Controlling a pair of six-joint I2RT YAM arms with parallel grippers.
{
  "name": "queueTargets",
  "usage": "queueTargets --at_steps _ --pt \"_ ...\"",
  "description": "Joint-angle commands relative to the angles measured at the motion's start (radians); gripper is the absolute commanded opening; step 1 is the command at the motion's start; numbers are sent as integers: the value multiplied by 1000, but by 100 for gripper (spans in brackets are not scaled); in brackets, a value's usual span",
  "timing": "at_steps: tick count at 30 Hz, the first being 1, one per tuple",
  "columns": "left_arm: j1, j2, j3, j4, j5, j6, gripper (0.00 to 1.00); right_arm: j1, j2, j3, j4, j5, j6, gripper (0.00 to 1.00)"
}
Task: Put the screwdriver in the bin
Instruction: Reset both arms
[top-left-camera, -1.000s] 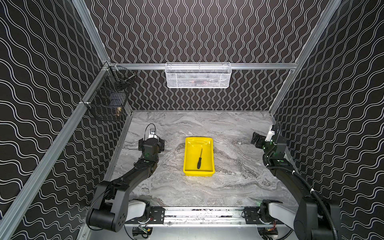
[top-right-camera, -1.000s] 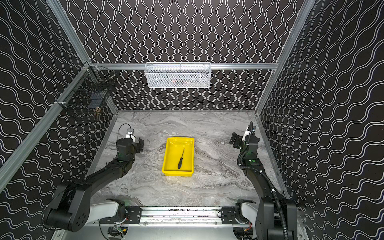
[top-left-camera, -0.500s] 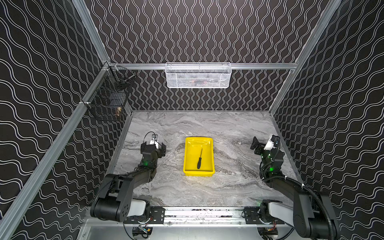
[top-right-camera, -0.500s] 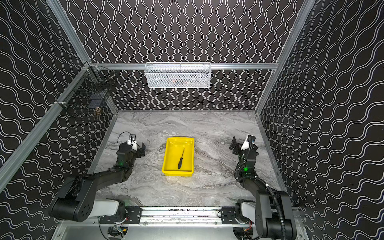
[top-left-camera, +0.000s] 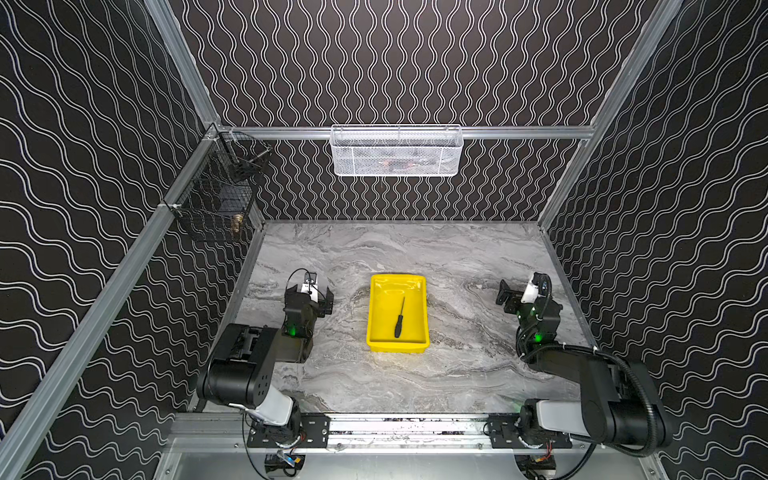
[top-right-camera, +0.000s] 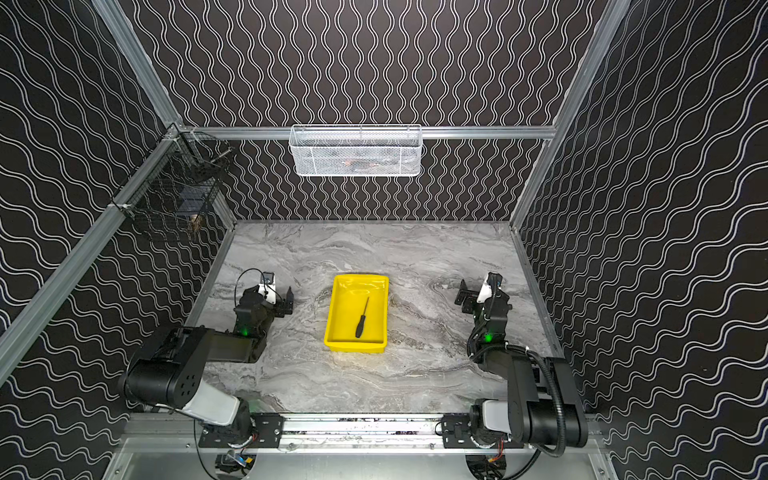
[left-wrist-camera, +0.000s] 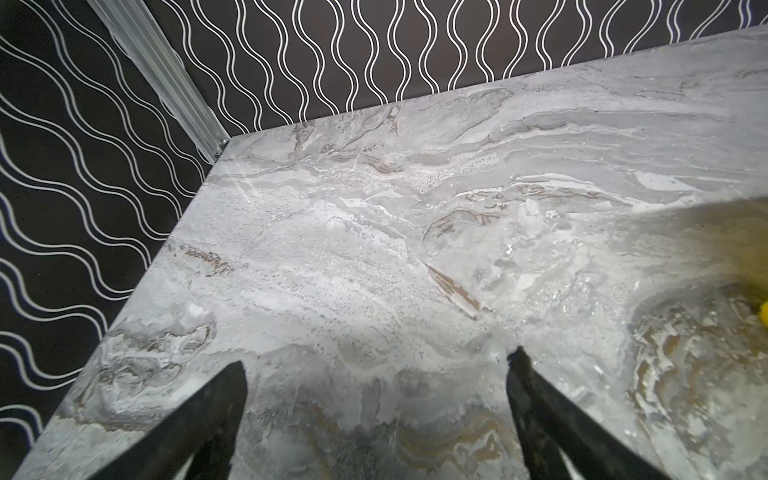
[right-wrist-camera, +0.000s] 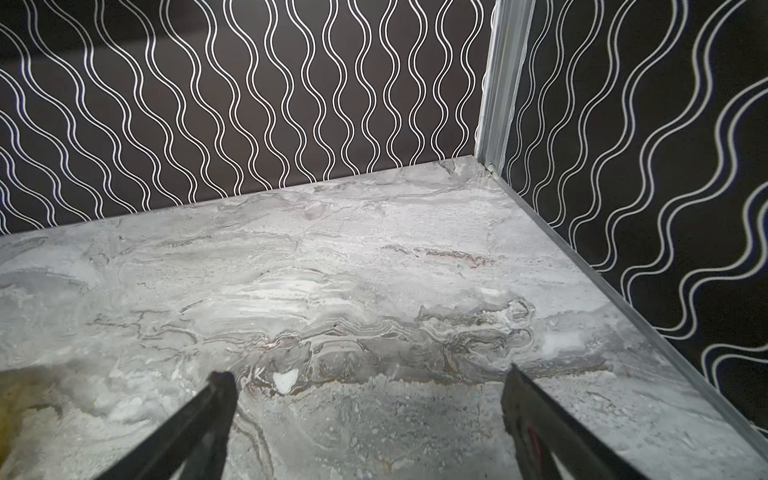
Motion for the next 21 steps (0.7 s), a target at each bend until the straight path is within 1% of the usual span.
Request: queueTargets --at_steps 1,5,7,8,9,10,11,12,13,14,15,16,17,21 --pt "6 27 -3 91 27 -14 99 0 29 -13 112 -13 -13 100" --pt "8 36 4 80 35 -12 99 0 64 -20 148 -20 -14 100" --pt "8 50 9 81 47 -10 99 -1 110 -21 170 -9 -2 100" --pt "9 65 15 82 54 -4 99 -2 150 -27 209 -7 3 99" --pt "10 92 31 76 69 -2 99 -3 202 -34 319 -6 -4 99" --pt "26 98 39 65 99 -10 99 -3 183 -25 288 -12 -12 99" --pt "43 80 51 9 125 -23 99 -3 145 0 163 -15 -13 99" --pt "54 86 59 5 143 -31 99 -3 145 18 112 -36 -24 99" --pt "61 95 56 32 152 -32 99 -3 180 14 177 -66 -39 100" --pt "63 87 58 7 156 -35 99 -3 195 -6 253 -69 -33 99" --pt "64 90 57 15 156 -36 99 -3 177 -2 222 -51 -33 99" --pt "64 95 58 25 156 -33 99 -3 165 19 153 -66 -37 99" --pt "64 89 59 5 157 -36 99 -3 162 27 124 -71 -34 99" --pt "64 92 53 26 145 -29 99 -3 185 4 224 -71 -36 99"
